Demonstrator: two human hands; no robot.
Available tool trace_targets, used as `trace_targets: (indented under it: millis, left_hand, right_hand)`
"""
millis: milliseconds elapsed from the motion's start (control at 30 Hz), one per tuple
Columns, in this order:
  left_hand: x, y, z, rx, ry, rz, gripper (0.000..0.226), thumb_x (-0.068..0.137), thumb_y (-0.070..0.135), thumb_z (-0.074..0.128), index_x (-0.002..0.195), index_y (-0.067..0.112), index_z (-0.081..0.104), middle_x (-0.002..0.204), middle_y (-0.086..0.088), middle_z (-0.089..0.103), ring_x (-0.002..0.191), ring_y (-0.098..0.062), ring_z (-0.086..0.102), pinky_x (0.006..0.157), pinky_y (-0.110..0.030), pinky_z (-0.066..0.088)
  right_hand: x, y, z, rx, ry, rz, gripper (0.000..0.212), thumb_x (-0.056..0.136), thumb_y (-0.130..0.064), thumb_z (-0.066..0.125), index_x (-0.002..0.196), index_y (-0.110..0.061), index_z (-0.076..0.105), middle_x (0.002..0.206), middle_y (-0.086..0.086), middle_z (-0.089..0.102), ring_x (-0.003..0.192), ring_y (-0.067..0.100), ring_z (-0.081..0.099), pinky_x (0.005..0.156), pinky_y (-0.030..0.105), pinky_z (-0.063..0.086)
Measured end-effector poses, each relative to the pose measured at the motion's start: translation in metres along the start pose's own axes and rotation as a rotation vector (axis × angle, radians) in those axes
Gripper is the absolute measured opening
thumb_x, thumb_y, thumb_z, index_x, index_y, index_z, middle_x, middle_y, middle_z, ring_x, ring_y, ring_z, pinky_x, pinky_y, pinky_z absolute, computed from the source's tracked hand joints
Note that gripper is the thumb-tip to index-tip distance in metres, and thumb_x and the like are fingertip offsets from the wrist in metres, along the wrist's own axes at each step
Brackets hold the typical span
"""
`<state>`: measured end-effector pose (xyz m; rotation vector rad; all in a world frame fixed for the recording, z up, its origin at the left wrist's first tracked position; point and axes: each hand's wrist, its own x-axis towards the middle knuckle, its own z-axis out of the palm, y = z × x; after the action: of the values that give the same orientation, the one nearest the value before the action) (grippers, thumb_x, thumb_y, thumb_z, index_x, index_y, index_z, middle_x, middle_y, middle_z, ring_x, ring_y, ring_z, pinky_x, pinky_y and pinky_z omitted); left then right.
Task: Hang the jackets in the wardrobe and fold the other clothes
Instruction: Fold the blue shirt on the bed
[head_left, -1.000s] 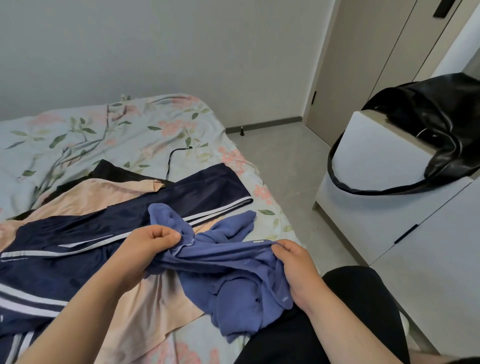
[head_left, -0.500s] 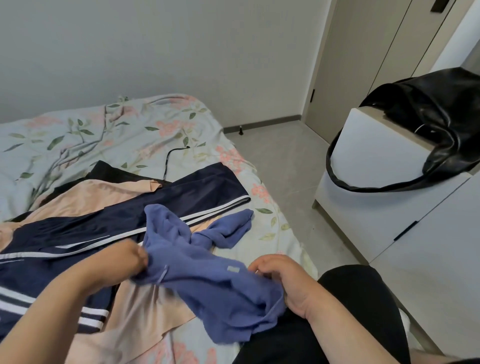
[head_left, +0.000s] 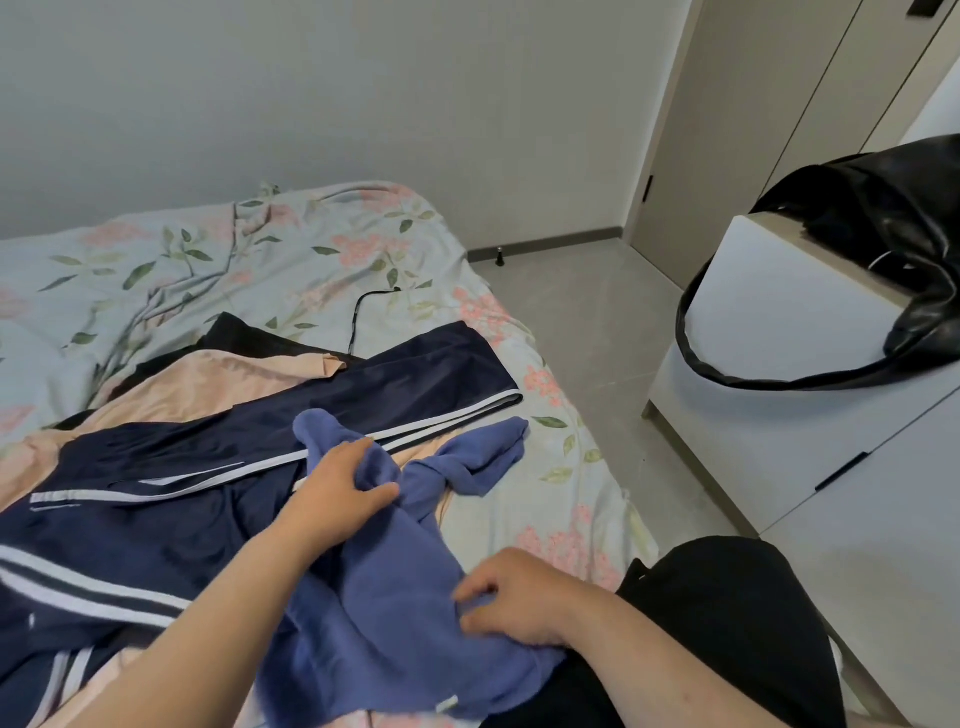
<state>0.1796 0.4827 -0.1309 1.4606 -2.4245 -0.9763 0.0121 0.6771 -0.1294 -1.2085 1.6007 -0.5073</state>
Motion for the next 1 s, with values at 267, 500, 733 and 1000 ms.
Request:
trace_targets:
  millis: [267, 500, 733, 1000]
  left_hand:
    - [-0.003, -0.019, 0.012, 0.416, -0.089, -0.057, 0.004, 0.087, 0.030, 0.053, 0.089, 0.027, 0.051, 0.093, 0.001, 0.064, 0.080, -0.021, 0.054, 0.062, -0.028, 0.038]
    - [-0.073, -0.043, 0.000, 0.030, -0.222, 0.051, 0.029, 0.076, 0.027, 0.068, 0.062, 0.029, 0.042, 0.053, 0.010, 0.042, 0.051, -0.008, 0.035, 0.050, -0.021, 0.029]
    - [-0.096, -0.036, 0.000, -0.005, -0.341, 0.210, 0.020, 0.065, 0.049, 0.065, 0.070, 0.036, 0.051, 0.068, 0.015, 0.052, 0.063, -0.003, 0.045, 0.058, -0.017, 0.034]
    - [-0.078, -0.030, -0.014, -0.008, 0.155, 0.125, 0.026, 0.084, 0.018, 0.070, 0.067, 0.031, 0.056, 0.076, 0.022, 0.062, 0.069, -0.003, 0.058, 0.059, -0.023, 0.041]
  right_hand:
    - [0.007, 0.002, -0.009, 0.346, 0.173, 0.098, 0.022, 0.082, -0.026, 0.064, 0.083, -0.006, 0.074, 0.082, -0.005, 0.070, 0.080, 0.006, 0.060, 0.080, 0.023, 0.047]
    - [0.059, -0.013, 0.026, 0.097, 0.282, 0.078, 0.049, 0.085, -0.042, 0.065, 0.131, -0.029, 0.051, 0.123, -0.015, 0.059, 0.112, 0.003, 0.056, 0.092, 0.022, 0.043]
    - [0.069, -0.027, 0.030, 0.313, 0.391, 0.034, 0.025, 0.090, -0.019, 0.063, 0.072, -0.002, 0.062, 0.060, -0.001, 0.056, 0.055, 0.010, 0.046, 0.058, 0.025, 0.039]
    - [0.029, -0.002, -0.039, 0.489, 0.788, 0.174, 0.020, 0.091, -0.012, 0.051, 0.072, -0.008, 0.057, 0.054, 0.000, 0.055, 0.052, 0.014, 0.052, 0.051, 0.029, 0.040]
